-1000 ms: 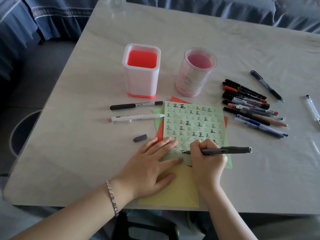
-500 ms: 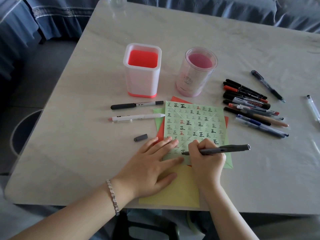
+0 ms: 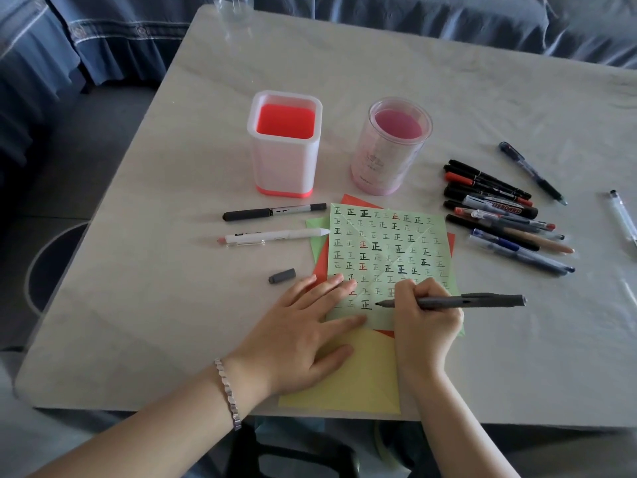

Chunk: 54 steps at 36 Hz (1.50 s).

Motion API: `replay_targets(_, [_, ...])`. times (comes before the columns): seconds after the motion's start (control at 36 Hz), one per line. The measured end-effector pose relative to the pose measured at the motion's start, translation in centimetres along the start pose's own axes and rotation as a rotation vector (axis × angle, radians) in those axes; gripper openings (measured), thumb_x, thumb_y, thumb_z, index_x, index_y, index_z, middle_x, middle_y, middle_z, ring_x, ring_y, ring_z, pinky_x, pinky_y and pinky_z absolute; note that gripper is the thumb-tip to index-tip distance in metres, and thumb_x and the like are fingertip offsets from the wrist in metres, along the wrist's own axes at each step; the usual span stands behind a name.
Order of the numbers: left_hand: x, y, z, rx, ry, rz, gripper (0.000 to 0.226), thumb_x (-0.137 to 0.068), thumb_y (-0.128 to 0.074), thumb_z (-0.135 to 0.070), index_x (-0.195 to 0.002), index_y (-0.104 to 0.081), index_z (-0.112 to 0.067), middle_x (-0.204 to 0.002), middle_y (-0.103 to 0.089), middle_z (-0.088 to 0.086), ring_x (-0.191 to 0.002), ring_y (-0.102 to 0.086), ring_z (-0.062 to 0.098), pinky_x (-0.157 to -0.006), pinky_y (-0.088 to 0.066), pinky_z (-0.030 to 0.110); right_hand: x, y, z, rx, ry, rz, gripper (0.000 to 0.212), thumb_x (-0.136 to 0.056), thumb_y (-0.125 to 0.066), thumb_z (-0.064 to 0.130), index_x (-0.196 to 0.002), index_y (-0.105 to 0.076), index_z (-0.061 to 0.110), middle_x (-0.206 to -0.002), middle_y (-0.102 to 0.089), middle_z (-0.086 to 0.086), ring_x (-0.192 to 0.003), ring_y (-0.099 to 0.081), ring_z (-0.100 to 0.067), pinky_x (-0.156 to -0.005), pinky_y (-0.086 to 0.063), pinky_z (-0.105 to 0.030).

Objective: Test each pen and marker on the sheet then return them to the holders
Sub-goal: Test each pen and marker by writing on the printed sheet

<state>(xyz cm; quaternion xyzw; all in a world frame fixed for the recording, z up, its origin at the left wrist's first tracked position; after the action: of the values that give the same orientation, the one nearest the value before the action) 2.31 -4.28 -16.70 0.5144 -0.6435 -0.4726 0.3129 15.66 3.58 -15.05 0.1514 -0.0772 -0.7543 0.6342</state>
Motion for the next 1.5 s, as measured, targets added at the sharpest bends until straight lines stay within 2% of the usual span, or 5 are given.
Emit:
replay_targets(0.28, [1.4,3.6,2.7,0.057,0.321,-0.419,0.035,-0.09,-0.044,-0.026,-0.121,-0.052,-0.012,-0.116,-0.058,0.008,-0.11,-0.046,0.02,-0.101,-0.031,0.036,-1.6,2.8,0.8,-0.076,-0.067,0.031,0.029,-0.084,-0.062,0.019,-0.059,-0.05,0.011,-0.037,-0.05,0.008,-0.033,-0.043,-0.006,-0.037,-0.034,-0.013])
replay_targets(0.58, [1.5,4.5,5.5,0.042,0.469,-0.356,0.029,-0.084,-0.045,-0.035,-0.083,-0.064,-0.013,-0.088,-0.06,-0.001,-0.086,-0.046,0.019,-0.078,-0.035,0.028,-1.3,3.9,2.1,-0.157,-0.169,0.225,0.023,-0.088,-0.053,0.019,-0.069,-0.057,0.008,-0.045,-0.057,0.001,-0.038,-0.047,-0.006,-0.04,-0.04,-0.015])
replay_targets(0.81, [-0.8,5.8,1.4,0.991,0.592,-0.361,0.011,-0.08,-0.066,-0.005,-0.082,-0.061,-0.014,-0.065,-0.064,-0.002,-0.048,-0.05,0.003,-0.049,-0.041,0.012,-0.5,4.5,4.6,-0.337,-0.236,0.257,0.028,-0.087,-0.053,0.017,-0.063,-0.06,0.005,-0.047,-0.059,-0.006,-0.04,-0.049,-0.012,-0.041,-0.042,-0.017])
replay_targets(1.06, [-2.3,5.7,-1.4,1.38,0.614,-0.262,0.014,-0.075,-0.065,0.005,-0.085,-0.058,-0.002,-0.071,-0.071,0.01,-0.058,-0.066,0.016,-0.041,-0.042,0.019,-0.4,5.2,6.6,-0.382,-0.252,0.253,0.03,-0.067,-0.06,0.032,-0.058,-0.054,0.004,-0.047,-0.062,-0.008,-0.036,-0.05,-0.014,-0.04,-0.042,-0.019])
replay_targets(1.5, [-2.6,6.4,-3.1,1.334,0.507,-0.184,0.02,-0.063,-0.067,-0.017,-0.079,-0.061,-0.007,-0.066,-0.07,0.007,-0.057,-0.064,0.014,-0.04,-0.04,0.02,-0.1,5.0,6.9,-0.335,-0.183,0.3,0.027,-0.067,-0.061,0.027,-0.058,-0.055,0.003,-0.046,-0.062,-0.007,-0.035,-0.051,-0.012,-0.039,-0.042,-0.017])
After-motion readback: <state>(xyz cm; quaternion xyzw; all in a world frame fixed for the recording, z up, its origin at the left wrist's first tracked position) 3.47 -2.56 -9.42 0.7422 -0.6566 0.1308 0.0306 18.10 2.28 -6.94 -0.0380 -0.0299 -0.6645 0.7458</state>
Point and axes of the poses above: each hand's wrist, its own x-axis away from the middle knuckle, its own y-axis out of the back of the hand, z = x × y, the point moved 7 cm from there along -x, towards the middle knuckle
